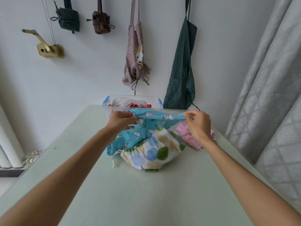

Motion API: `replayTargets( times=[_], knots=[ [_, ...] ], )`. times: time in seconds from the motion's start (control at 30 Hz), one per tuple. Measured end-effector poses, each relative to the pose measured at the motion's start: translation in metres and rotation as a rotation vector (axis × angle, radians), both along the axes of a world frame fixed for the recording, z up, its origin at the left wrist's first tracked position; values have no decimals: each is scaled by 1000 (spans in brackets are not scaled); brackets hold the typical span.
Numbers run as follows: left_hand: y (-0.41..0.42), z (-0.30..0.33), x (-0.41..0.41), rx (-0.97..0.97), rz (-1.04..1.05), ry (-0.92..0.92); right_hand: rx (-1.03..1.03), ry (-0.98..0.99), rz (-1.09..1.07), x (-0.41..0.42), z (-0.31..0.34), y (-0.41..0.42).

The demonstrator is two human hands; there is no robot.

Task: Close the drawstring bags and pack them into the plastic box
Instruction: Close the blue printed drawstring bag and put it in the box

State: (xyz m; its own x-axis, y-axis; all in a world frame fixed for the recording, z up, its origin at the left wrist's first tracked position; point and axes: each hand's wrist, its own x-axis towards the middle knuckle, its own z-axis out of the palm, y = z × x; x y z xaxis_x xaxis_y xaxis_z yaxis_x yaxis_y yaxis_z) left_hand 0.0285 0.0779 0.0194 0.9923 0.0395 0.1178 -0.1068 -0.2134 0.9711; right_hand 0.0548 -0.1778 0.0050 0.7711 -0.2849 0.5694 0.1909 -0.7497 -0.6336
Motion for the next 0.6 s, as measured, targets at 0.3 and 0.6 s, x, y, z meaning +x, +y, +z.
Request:
replayTargets(
  times=[0.3, 0.6],
  knots=[
    [-10, -60, -25, 320, -172, 197, 464, 735, 367, -45, -48, -56],
    [25, -59, -53, 154, -329, 129, 354, 574, 462, -77, -50, -75]
  ],
)
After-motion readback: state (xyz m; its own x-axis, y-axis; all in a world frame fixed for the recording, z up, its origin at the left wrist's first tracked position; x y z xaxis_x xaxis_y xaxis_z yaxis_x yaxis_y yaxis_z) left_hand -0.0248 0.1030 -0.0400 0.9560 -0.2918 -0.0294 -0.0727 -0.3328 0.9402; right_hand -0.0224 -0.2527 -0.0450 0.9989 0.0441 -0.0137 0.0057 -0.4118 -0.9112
